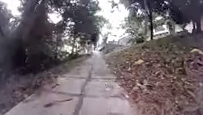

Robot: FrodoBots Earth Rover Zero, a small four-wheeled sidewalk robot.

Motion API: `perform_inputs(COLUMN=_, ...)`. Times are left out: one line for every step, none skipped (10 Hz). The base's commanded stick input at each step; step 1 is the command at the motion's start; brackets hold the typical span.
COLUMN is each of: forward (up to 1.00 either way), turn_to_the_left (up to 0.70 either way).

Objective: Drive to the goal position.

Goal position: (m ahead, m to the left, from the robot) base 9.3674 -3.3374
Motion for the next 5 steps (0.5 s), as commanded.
perform_inputs(forward=0.7, turn_to_the_left=0.02)
perform_inputs(forward=0.7, turn_to_the_left=0.01)
perform_inputs(forward=0.7, turn_to_the_left=-0.11)
perform_inputs(forward=0.7, turn_to_the_left=-0.12)
perform_inputs(forward=0.7, turn_to_the_left=-0.12)
